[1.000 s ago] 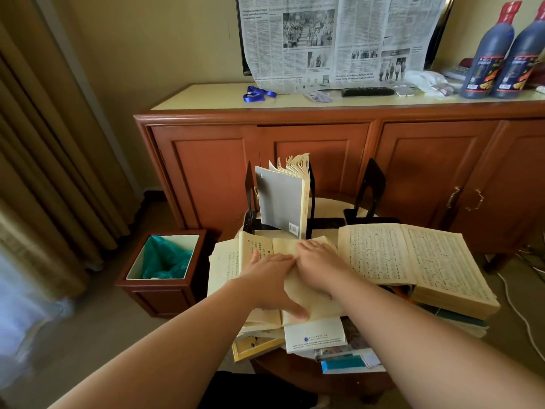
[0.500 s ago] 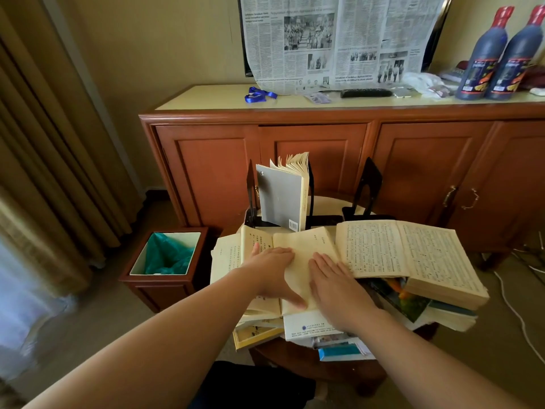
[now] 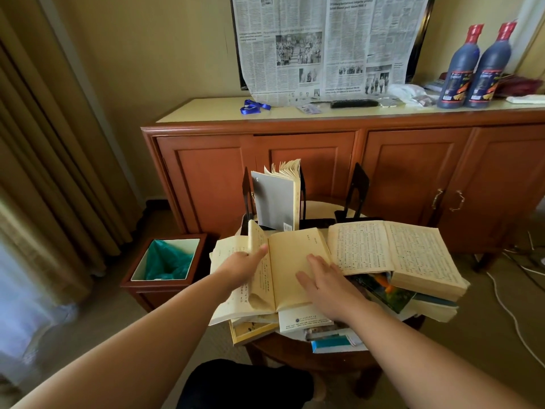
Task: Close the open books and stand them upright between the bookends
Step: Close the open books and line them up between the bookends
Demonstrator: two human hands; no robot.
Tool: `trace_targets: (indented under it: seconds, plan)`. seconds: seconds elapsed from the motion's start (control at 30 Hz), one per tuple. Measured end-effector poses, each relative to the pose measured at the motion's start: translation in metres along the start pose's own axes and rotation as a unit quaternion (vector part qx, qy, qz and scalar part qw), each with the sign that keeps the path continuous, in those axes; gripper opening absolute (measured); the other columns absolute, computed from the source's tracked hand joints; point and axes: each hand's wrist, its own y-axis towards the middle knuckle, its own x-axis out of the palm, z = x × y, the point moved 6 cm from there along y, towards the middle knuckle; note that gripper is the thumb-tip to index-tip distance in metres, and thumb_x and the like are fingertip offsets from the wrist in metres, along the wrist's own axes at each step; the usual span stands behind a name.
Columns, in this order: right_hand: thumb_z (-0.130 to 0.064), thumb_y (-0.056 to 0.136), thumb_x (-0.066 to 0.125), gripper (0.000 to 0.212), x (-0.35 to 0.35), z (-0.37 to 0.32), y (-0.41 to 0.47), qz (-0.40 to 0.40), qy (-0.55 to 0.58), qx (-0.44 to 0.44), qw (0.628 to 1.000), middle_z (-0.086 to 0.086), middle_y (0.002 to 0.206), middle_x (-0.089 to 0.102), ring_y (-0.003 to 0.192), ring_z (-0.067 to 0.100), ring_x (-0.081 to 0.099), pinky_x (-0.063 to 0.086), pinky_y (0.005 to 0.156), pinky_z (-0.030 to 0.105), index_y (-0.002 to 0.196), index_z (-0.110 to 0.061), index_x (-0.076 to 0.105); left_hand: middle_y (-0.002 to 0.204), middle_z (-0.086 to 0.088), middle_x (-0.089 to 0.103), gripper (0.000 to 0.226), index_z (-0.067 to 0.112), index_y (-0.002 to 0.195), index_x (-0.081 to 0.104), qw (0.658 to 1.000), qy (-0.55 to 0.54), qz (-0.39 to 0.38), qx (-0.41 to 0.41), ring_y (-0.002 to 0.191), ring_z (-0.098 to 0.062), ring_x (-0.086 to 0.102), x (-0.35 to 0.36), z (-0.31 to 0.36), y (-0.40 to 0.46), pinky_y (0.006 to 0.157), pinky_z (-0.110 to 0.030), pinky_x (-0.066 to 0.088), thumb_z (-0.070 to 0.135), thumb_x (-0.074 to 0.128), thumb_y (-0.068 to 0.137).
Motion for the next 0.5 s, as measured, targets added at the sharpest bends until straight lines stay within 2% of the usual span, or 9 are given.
trace_targets:
  seconds: [0.07, 0.13, 0.27, 0.37, 0.43, 0.5]
  plan:
    - [-0.069, 0.103, 0.026, 0.063, -0.003, 0.001, 0.002, 0.009, 0.025, 0.009, 1.000, -0.001, 0.149, 0.043, 0.132, 0.023, 0.042, 0.041, 0.109, 0.047, 0.154, -0.031, 0.024, 0.133, -0.005, 0.061, 0.076, 0.018, 0.149, 0.053, 0.999, -0.009, -0.016, 0.027, 0.120, -0.026, 0.058, 0.006, 0.005, -0.001, 0.107, -0.045, 0.049, 0.074, 0.036, 0.101]
    - [-0.077, 0.098, 0.024, 0.074, -0.007, 0.000, 0.001, 0.006, 0.045, 0.022, 0.999, 0.004, 0.148, 0.046, 0.131, 0.025, 0.046, 0.041, 0.102, 0.041, 0.157, -0.032, 0.023, 0.135, -0.005, 0.059, 0.071, 0.020, 0.151, 0.051, 0.998, -0.027, -0.025, 0.046, 0.125, -0.027, 0.057, 0.013, 0.011, 0.000, 0.113, -0.050, 0.047, 0.070, 0.033, 0.104]
    - [-0.098, 0.072, 0.019, 0.112, -0.012, -0.002, 0.002, -0.019, 0.070, 0.033, 0.997, 0.000, 0.160, 0.041, 0.141, 0.026, 0.044, 0.040, 0.109, 0.044, 0.163, -0.034, 0.012, 0.132, -0.002, 0.065, 0.054, 0.026, 0.147, 0.058, 0.996, -0.064, -0.035, 0.050, 0.118, -0.025, 0.063, 0.021, 0.013, 0.006, 0.108, -0.050, 0.052, 0.057, 0.045, 0.104]
    - [-0.107, 0.063, 0.022, 0.127, -0.013, -0.002, 0.005, -0.021, 0.077, 0.034, 0.996, -0.003, 0.165, 0.037, 0.145, 0.025, 0.042, 0.038, 0.116, 0.046, 0.163, -0.031, 0.016, 0.131, 0.000, 0.065, 0.039, 0.031, 0.141, 0.065, 0.994, -0.070, -0.021, 0.081, 0.117, -0.025, 0.063, 0.022, 0.018, 0.006, 0.106, -0.048, 0.054, 0.030, 0.054, 0.103]
    - [-0.106, 0.065, 0.031, 0.125, -0.011, 0.001, 0.008, -0.022, 0.073, 0.041, 0.996, -0.004, 0.163, 0.039, 0.144, 0.025, 0.044, 0.040, 0.115, 0.047, 0.162, -0.028, 0.020, 0.125, 0.002, 0.067, 0.041, 0.032, 0.138, 0.066, 0.991, -0.081, -0.014, 0.103, 0.110, -0.021, 0.065, 0.022, 0.023, 0.004, 0.102, -0.044, 0.056, 0.016, 0.059, 0.100]
    - [-0.097, 0.070, 0.046, 0.117, -0.010, 0.002, 0.008, -0.023, 0.070, 0.046, 0.996, -0.003, 0.157, 0.045, 0.137, 0.023, 0.050, 0.045, 0.111, 0.044, 0.161, -0.028, 0.023, 0.119, 0.006, 0.069, 0.049, 0.036, 0.141, 0.060, 0.987, -0.088, -0.005, 0.134, 0.105, -0.017, 0.068, 0.023, 0.029, 0.001, 0.097, -0.042, 0.058, 0.014, 0.067, 0.098]
